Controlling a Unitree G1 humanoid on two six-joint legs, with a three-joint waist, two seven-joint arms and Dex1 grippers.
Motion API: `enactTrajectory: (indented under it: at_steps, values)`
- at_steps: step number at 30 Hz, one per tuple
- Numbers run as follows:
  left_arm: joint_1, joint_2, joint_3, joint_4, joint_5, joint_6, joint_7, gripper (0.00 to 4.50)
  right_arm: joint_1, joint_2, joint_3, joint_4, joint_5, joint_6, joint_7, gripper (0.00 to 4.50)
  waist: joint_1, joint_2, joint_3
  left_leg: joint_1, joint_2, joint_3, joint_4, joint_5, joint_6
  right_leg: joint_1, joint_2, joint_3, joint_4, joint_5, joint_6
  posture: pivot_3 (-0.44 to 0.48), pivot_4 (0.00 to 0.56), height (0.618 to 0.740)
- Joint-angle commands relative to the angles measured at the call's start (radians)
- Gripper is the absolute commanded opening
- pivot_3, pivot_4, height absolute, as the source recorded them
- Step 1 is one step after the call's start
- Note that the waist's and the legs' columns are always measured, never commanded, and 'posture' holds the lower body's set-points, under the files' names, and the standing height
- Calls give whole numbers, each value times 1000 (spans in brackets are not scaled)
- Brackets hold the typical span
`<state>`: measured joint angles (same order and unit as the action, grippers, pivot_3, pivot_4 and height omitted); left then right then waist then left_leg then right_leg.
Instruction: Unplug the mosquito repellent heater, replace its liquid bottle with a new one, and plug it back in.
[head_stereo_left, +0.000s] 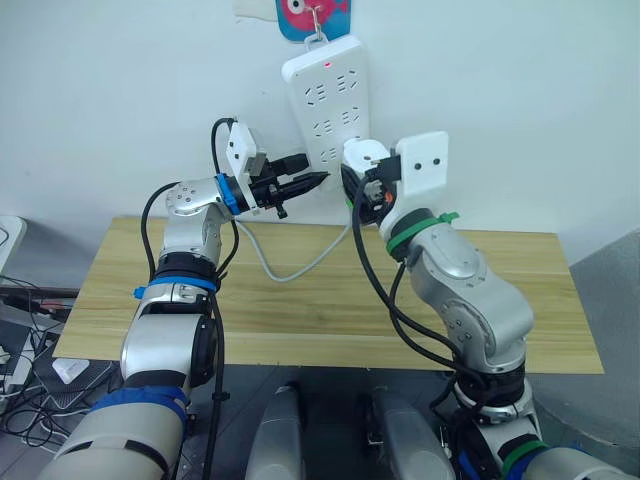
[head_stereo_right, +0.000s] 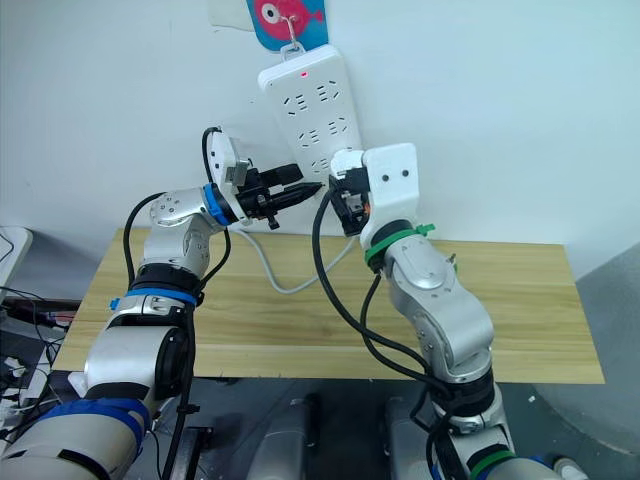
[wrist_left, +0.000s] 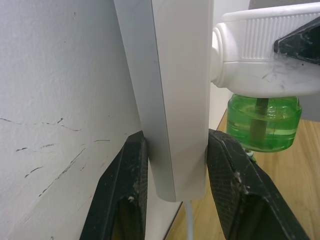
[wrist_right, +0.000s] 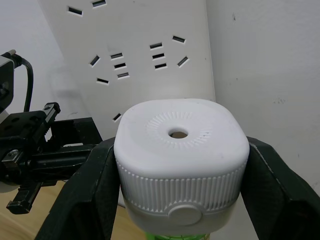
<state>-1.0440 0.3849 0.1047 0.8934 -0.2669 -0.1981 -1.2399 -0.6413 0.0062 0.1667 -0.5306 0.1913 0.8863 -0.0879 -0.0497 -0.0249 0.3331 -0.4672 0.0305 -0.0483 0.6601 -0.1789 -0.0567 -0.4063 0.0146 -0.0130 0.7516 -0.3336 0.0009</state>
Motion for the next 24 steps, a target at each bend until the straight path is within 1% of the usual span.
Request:
enactTrajectory:
  at_steps: [1, 16, 24]
  values:
    - [-19, -33, -35, -76, -10, -21, -62, 1343, -71, 17, -16, 31, -45, -70, -14, 2913, -1, 0, 0, 0, 0, 0, 0, 0, 0, 0, 0, 0, 0, 0, 0, 19, 270, 740]
    - [-11, -29, -35, -85, -12, -17, -64, 1343, -91, 46, -10, 97, -61, -103, -11, 2913, -8, 0, 0, 1, 1, 0, 0, 2, 2, 0, 0, 0, 0, 0, 0, 25, 278, 740]
    - [-9, -27, -33, -79, -6, -20, -62, 1343, -75, 35, -12, 63, -57, -83, 7, 2913, -8, 0, 0, 1, 1, 0, 0, 2, 3, 0, 0, 0, 0, 0, 0, 26, 281, 740]
